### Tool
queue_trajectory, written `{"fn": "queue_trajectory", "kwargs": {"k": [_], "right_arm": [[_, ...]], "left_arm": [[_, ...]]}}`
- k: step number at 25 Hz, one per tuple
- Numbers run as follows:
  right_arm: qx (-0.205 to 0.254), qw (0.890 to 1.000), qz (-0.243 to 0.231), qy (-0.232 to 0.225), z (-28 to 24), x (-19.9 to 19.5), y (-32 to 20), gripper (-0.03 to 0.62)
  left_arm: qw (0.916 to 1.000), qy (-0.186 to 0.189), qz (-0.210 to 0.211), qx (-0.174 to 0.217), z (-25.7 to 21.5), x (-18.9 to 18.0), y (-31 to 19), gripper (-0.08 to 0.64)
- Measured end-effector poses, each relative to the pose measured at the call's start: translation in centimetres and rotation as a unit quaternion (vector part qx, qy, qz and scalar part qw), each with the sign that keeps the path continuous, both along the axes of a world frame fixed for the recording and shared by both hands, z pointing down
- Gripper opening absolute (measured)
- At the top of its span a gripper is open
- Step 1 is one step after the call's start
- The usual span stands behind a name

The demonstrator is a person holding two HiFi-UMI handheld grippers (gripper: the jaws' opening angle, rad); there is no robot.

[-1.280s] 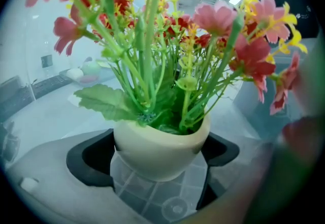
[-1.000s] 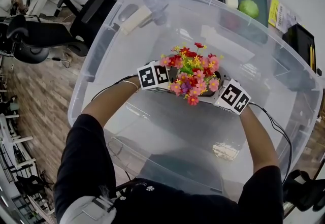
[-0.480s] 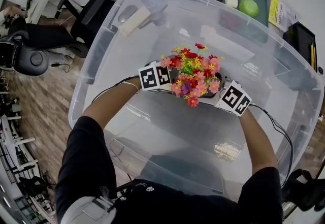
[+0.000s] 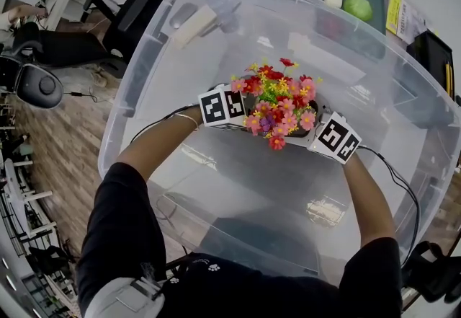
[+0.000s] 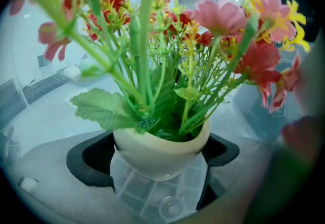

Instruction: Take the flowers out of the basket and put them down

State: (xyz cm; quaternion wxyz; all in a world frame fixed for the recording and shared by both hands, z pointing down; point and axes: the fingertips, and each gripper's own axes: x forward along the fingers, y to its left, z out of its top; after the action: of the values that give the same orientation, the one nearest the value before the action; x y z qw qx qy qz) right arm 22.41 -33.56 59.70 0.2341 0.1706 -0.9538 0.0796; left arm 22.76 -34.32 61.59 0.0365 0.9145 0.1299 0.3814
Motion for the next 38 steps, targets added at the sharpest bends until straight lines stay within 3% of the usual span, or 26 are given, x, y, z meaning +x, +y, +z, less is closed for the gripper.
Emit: {"fn": "queue_trajectory", "kwargs": {"k": [6, 13, 29, 38], "right_arm": [[-0.005, 1.000, 0.001, -0.003, -0.3, 0.4, 0.3, 0.456], [0.003, 1.000, 0.000, -0.011, -2.2, 0.3, 0.1, 0.456], [0.058, 0.998, -0.010, -0.011, -10.2, 0.4, -0.5, 0.457], [0.077, 0.997, -0.023, 0.016, -13.9, 0.6, 0.0, 0.457]], "left_arm": [[0.9999, -0.005, 0.003, -0.015, -0.3, 0.2, 0.7, 0.512], [1.0000, -0.005, 0.001, -0.006, -2.1, 0.2, 0.4, 0.512], [0.9983, 0.030, -0.014, 0.048, -10.3, 0.5, -0.5, 0.513], [0.9960, 0.051, -0.028, 0.068, -14.0, 0.7, -0.1, 0.514]]}}
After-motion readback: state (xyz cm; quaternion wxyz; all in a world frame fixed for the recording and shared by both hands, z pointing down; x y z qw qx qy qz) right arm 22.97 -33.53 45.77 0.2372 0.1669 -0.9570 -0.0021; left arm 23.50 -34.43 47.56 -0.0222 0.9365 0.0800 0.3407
